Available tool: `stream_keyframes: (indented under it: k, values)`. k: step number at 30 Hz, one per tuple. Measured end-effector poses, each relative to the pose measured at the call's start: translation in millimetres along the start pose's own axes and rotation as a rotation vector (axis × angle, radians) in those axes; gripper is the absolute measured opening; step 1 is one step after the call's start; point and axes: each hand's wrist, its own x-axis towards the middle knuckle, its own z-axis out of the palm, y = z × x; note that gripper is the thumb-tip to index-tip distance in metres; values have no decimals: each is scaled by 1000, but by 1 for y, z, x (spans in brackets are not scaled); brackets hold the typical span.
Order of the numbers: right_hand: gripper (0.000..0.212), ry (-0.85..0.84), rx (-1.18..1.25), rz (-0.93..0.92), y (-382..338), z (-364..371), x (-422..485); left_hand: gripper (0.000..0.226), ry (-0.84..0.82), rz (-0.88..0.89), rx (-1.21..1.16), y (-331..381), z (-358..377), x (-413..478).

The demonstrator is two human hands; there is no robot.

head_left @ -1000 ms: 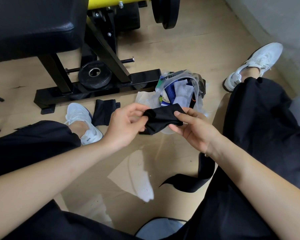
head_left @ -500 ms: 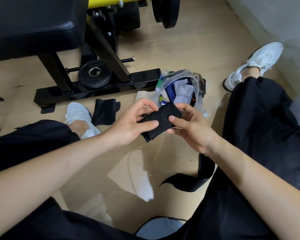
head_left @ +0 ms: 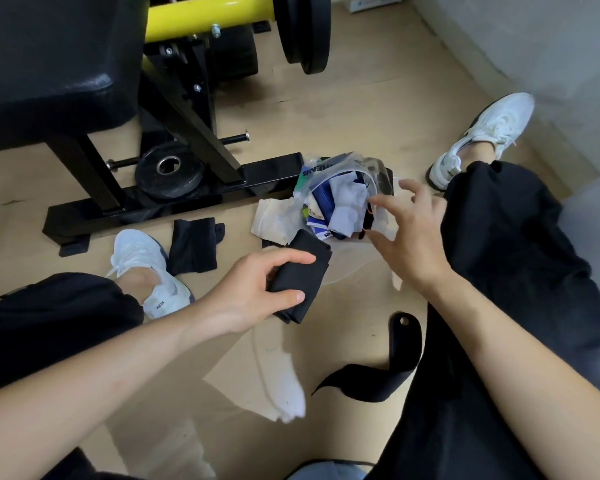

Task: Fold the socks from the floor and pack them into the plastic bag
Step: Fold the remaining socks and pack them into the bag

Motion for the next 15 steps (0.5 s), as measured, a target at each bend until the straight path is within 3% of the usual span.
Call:
stream_keyframes:
  k: [3, 15]
  values:
    - [56, -96, -4, 26, 13, 1, 9, 50, 29, 20, 120, 4, 11, 13]
    - [72, -62, 202, -19, 16, 8, 37, 55, 304, 25, 242, -11, 86, 156]
